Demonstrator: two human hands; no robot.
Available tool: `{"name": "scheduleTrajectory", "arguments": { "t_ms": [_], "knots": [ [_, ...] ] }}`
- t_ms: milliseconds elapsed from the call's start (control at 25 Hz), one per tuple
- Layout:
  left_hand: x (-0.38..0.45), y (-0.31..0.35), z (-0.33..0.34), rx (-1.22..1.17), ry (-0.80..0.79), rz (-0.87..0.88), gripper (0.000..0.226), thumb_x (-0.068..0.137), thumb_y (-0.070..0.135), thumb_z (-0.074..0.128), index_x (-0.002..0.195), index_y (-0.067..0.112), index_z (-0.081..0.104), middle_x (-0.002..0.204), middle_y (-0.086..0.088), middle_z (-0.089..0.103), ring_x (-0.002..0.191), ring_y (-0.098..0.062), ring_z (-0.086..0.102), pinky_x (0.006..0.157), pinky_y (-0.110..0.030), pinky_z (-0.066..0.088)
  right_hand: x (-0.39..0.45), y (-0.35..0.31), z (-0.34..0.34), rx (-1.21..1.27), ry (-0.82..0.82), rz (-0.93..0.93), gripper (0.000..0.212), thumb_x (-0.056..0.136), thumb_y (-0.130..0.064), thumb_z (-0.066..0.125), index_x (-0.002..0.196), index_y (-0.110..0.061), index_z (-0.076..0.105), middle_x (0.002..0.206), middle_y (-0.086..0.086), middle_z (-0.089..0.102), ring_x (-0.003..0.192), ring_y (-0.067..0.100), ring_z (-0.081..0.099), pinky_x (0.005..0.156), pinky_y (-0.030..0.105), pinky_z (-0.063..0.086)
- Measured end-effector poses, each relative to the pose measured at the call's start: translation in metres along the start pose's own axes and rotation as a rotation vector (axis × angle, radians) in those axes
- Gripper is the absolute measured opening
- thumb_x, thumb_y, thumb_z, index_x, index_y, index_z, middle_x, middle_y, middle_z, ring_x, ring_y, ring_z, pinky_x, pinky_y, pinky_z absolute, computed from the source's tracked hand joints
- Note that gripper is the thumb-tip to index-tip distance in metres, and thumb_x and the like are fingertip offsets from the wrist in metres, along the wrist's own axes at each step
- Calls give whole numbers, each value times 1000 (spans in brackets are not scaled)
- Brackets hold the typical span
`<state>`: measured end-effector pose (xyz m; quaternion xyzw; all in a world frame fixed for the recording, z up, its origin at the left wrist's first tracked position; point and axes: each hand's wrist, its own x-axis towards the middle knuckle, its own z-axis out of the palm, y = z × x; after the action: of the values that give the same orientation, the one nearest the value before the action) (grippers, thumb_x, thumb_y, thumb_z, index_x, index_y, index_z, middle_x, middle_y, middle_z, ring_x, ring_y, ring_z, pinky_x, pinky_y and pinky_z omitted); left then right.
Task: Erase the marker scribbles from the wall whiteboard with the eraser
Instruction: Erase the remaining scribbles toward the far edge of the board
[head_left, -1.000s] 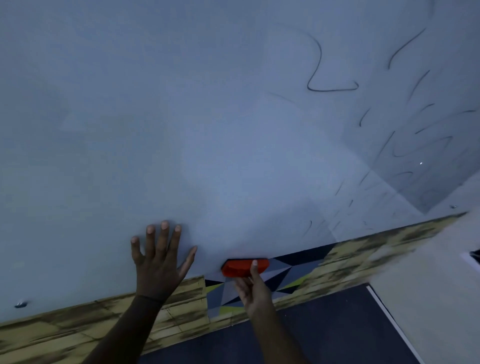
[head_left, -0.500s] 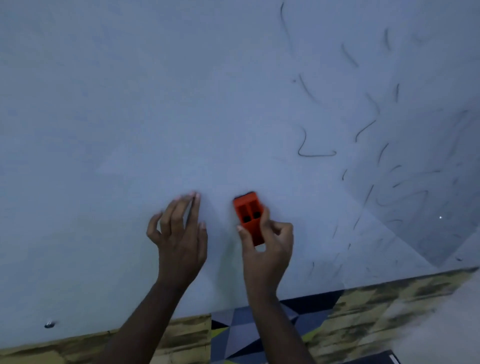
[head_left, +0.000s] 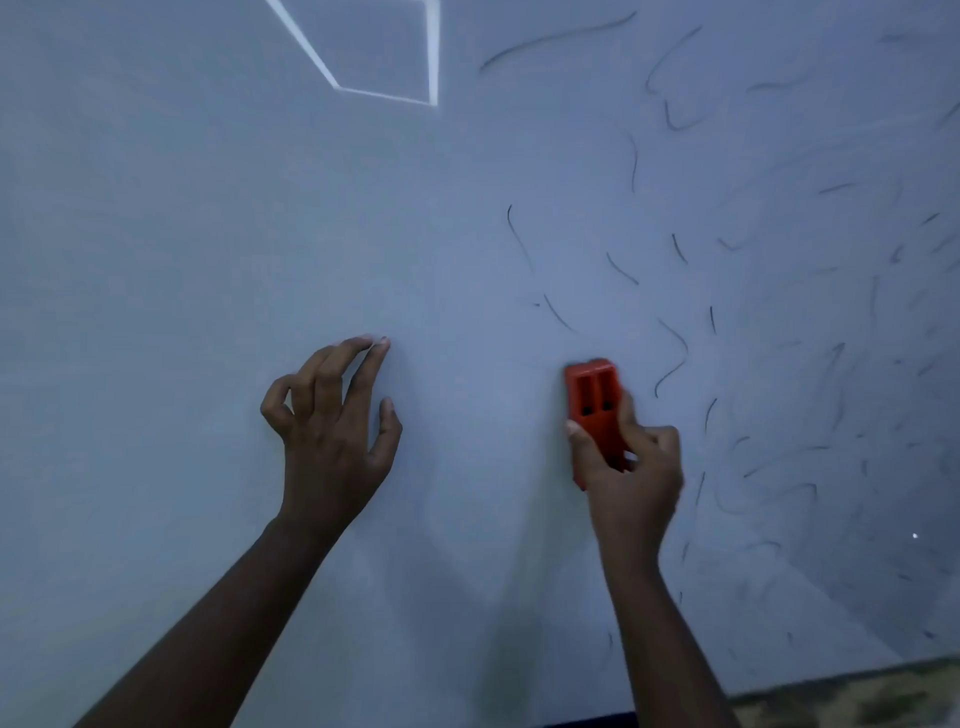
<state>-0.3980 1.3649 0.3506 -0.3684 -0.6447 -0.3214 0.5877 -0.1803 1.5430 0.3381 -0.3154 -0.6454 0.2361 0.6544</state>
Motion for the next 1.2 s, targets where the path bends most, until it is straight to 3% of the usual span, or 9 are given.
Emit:
{"name": "scheduleTrajectory", "arguments": {
  "t_ms": [120, 280, 480, 680, 800, 880, 1000, 1080, 1200],
  "knots": [
    [28, -8, -5, 35, 9, 60, 53, 100, 23, 53, 152, 13, 55, 155, -9, 48, 142, -28, 45, 107, -52, 29, 26, 9, -17, 94, 101, 119, 78, 72, -65, 76, 142, -32, 60, 95, -7, 50, 84, 5, 62, 80, 43, 63],
    [64, -13, -6, 70, 42, 135, 56, 100, 23, 51, 155, 10, 51, 164, -12, 43, 155, -28, 35, 113, -53, 27, 31, -7, -12, 90, 77, 113, 73, 77, -59, 77, 142, -28, 61, 98, -1, 50, 84, 16, 61, 81, 49, 62],
    [114, -7, 4, 41, 77, 124, 58, 100, 25, 51, 157, 11, 48, 167, -13, 42, 159, -29, 30, 119, -55, 23, 4, -62, 29, -248, -208, -573, 67, 78, -61, 75, 137, -30, 64, 92, -5, 44, 80, 14, 46, 61, 30, 48],
    [105, -9, 9, 45, 95, 154, 58, 104, 22, 48, 161, 9, 44, 170, -14, 37, 160, -29, 33, 124, -58, 24, 29, -66, 20, -327, -221, -820, 66, 81, -66, 71, 136, -31, 63, 93, -4, 49, 78, 14, 48, 58, 30, 49],
    [106, -9, 10, 30, 119, 161, 57, 105, 21, 46, 160, 9, 45, 171, -12, 37, 160, -28, 32, 125, -58, 24, 72, -77, 10, -315, -140, -674, 65, 78, -70, 64, 136, -40, 62, 92, -8, 43, 79, 14, 48, 58, 27, 45],
    [105, -11, 12, 25, 127, 166, 57, 105, 21, 45, 161, 9, 45, 171, -11, 36, 160, -27, 32, 125, -57, 24, 105, -79, -2, -231, -64, -486, 66, 77, -69, 68, 138, -43, 60, 93, -7, 45, 79, 16, 55, 62, 32, 51],
    [104, -8, 11, 7, 126, 160, 57, 105, 21, 46, 161, 9, 45, 171, -12, 37, 160, -27, 31, 127, -55, 21, 144, -70, -25, -38, 58, -231, 74, 78, -63, 77, 143, -33, 58, 102, 4, 56, 84, 20, 63, 79, 48, 60],
    [103, -7, 10, -8, 118, 148, 58, 104, 19, 48, 161, 9, 44, 171, -12, 36, 160, -28, 31, 128, -55, 19, 153, -68, -31, 33, 91, -104, 76, 81, -63, 77, 146, -30, 56, 108, 4, 56, 89, 17, 64, 87, 49, 61],
    [102, -6, 12, 1, 116, 136, 60, 103, 18, 48, 162, 9, 42, 172, -11, 35, 161, -27, 29, 129, -56, 19, 140, -82, -15, 44, 121, -96, 72, 83, -56, 79, 145, -26, 58, 104, 7, 55, 86, 19, 62, 88, 49, 59]
  ]
}}
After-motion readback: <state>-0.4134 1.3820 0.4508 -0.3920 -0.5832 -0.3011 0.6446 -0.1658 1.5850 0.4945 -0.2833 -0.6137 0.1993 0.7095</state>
